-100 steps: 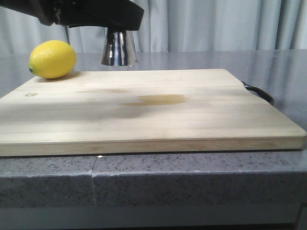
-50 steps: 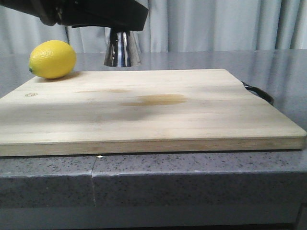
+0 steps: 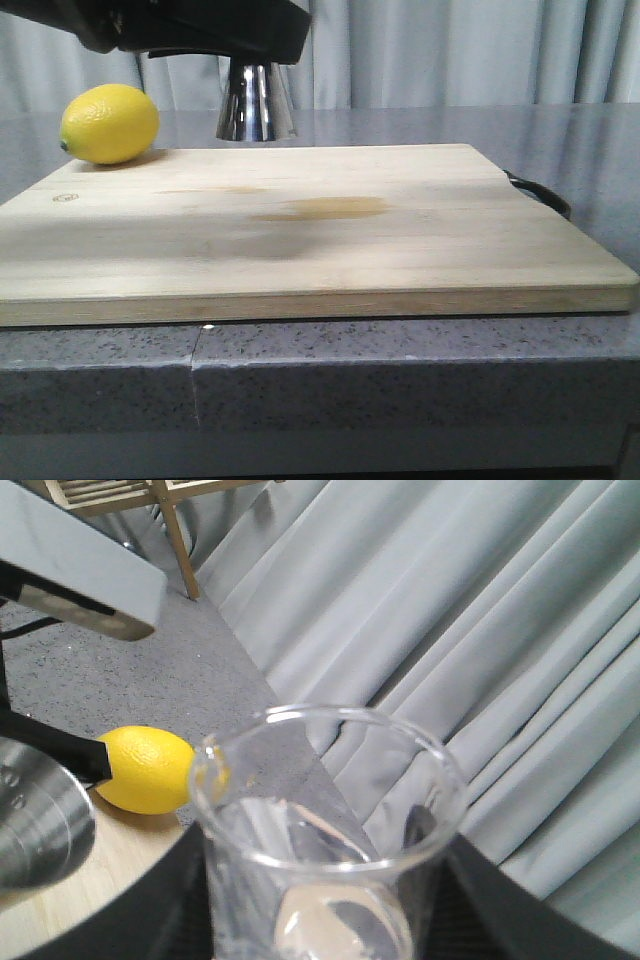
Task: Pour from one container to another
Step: 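Tilt the beaker with the right gripper, pouring liquid into the jigger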
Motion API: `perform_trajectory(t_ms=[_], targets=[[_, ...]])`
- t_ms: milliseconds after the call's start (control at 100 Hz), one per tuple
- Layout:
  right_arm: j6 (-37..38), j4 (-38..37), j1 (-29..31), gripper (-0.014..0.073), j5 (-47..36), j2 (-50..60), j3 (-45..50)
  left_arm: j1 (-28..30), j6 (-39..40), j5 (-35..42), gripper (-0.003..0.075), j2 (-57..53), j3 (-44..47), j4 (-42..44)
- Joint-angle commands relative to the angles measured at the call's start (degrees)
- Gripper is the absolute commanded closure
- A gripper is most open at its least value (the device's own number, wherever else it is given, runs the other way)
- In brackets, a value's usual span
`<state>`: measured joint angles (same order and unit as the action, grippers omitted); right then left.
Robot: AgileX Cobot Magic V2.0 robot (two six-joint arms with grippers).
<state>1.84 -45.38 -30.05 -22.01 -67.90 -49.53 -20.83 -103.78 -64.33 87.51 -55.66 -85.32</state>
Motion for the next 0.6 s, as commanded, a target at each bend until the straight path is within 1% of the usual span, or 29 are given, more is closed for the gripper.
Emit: perform_trajectory(t_ms=[0,90,320,490,590], targets=[[-0.2,-0.2,0.0,0.0508,-4.3,1.8,-2.1,-0.6,0.7,-3.5,0.0740,-2.5,-1.7,-4.0],[-0.2,-2.1,0.0,0.0508,-4.9,1.8,-2.1,-0.6,0.7,-4.9,0.0740,-2.5,-1.7,-4.0],[-0.2,-2.2,0.0,0.0508,-5.2,1.7,-2.1,-0.9,0.7,-6.9,0.0740,-2.5,-1.7,-4.0],[-0.2,-2.2,0.0,0.0508,-5.7,1.6,-2.1,-2.7,0.7,-4.3,0.0740,-2.5,-1.7,-4.0],[-0.2,-2.3,0.0,0.0508,-5.7,1.5,-2.1,-2.8,0.7,-3.2,0.0740,-2.5,-1.7,-4.0]])
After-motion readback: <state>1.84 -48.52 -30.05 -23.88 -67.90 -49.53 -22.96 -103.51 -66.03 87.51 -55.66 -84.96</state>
